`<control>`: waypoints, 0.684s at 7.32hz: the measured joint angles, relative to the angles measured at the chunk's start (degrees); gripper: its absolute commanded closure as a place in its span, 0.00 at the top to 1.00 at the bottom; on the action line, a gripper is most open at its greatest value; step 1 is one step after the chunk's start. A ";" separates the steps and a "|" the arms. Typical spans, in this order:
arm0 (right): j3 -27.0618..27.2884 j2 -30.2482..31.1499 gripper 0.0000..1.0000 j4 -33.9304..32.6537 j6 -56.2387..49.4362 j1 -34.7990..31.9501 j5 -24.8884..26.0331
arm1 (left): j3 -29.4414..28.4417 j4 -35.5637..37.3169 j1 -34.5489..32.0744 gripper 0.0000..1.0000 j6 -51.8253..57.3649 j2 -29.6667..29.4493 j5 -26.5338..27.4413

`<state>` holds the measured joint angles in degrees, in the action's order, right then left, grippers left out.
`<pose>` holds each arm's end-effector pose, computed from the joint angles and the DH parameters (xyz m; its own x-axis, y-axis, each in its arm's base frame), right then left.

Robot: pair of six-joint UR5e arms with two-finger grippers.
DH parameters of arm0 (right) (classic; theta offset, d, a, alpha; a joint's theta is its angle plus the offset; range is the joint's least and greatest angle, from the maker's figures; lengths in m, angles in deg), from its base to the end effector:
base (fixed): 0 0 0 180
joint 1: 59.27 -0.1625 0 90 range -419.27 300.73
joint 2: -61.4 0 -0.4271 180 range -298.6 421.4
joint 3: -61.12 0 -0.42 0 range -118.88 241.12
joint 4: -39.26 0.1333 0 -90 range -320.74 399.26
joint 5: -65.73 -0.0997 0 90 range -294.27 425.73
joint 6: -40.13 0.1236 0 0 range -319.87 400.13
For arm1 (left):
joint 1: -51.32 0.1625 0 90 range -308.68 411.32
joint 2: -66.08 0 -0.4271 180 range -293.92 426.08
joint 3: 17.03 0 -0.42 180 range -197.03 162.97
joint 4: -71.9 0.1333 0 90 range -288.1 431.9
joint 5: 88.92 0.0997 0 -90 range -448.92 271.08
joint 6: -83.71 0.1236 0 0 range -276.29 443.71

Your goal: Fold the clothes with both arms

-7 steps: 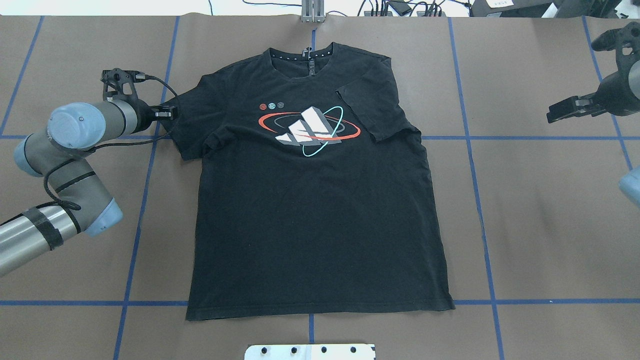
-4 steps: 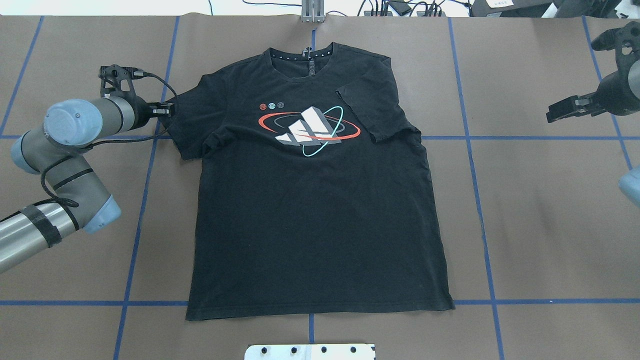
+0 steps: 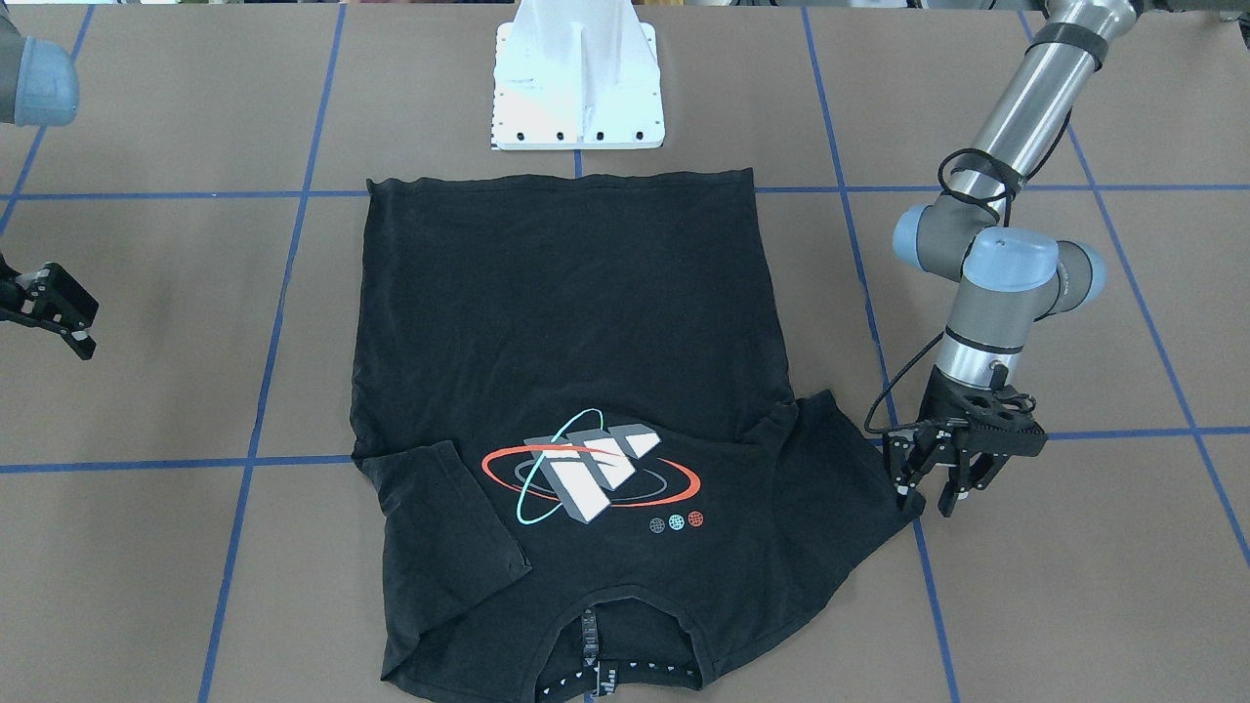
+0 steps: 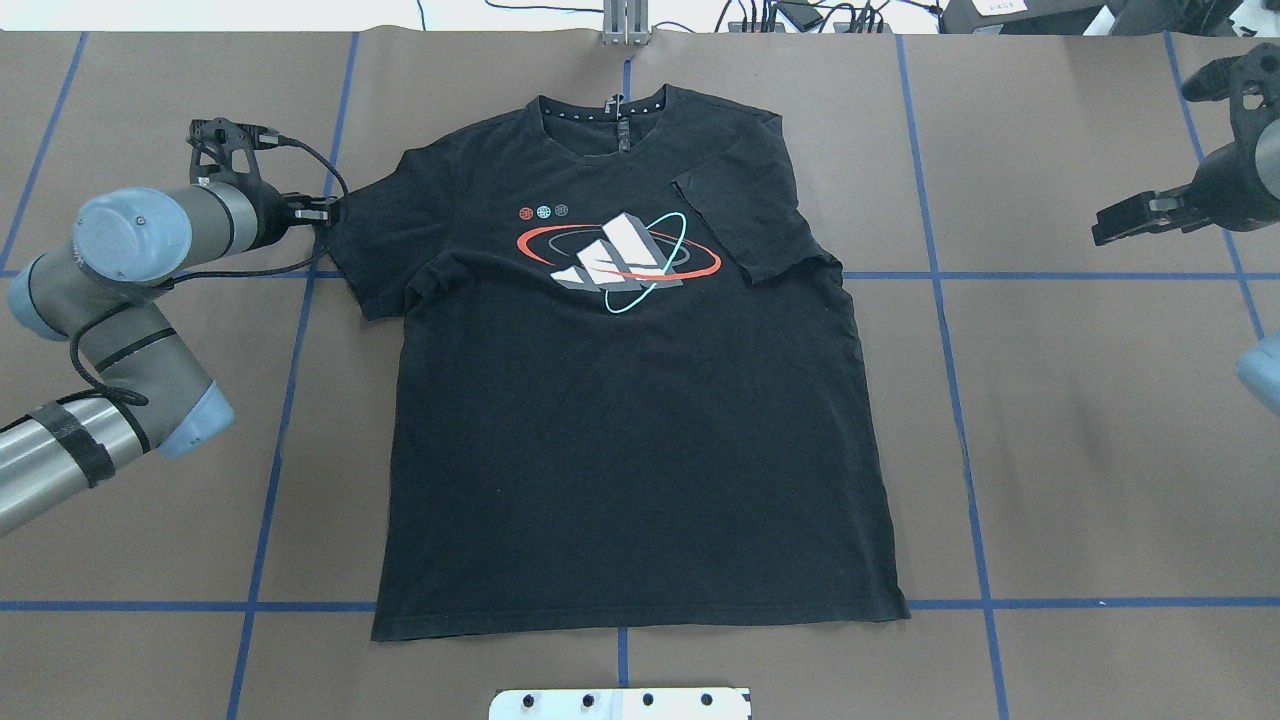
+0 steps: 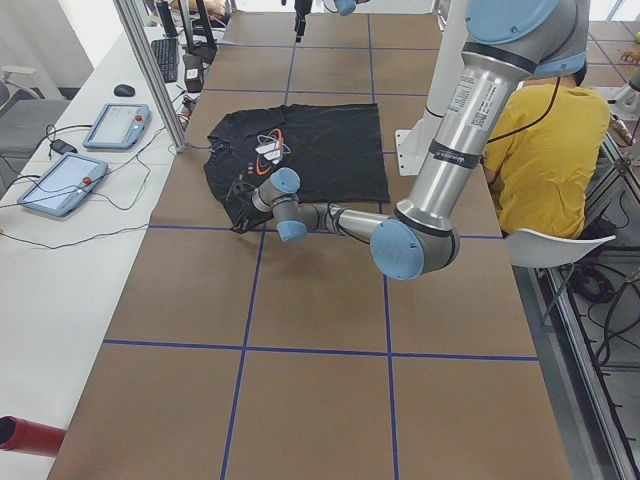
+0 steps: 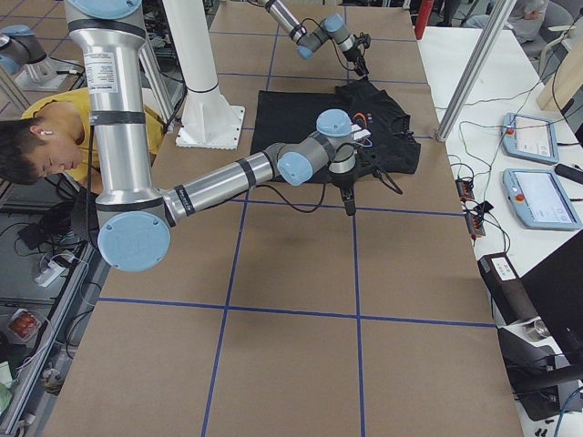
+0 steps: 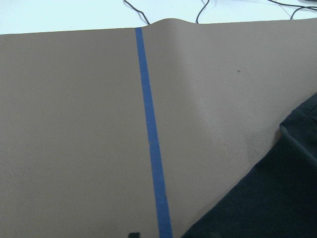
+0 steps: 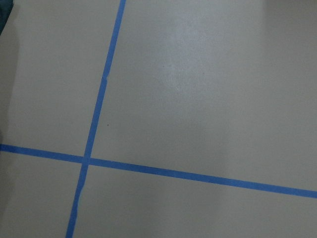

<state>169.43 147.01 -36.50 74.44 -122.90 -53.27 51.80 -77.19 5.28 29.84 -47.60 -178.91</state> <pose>-0.1851 -0.5386 0.4528 0.7405 -0.1329 0.6588 -0.0755 0.9576 0.2780 0.4228 -0.6305 0.5063 0.6911 0.1327 -0.7104 0.3868 0.7624 0.5187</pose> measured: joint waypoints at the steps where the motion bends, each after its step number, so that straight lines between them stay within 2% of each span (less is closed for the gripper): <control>1: -0.02 0.00 1.00 0.00 0.00 0.00 0.00 | -0.06 0.02 0.07 0.53 0.35 0.21 -0.05; 5: -0.06 0.03 1.00 0.00 -0.03 0.00 0.00 | -0.24 0.02 0.30 0.49 0.61 0.47 -0.10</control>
<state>169.37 147.04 -36.50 74.41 -122.90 -53.27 51.57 -77.17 5.58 30.45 -47.13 -179.02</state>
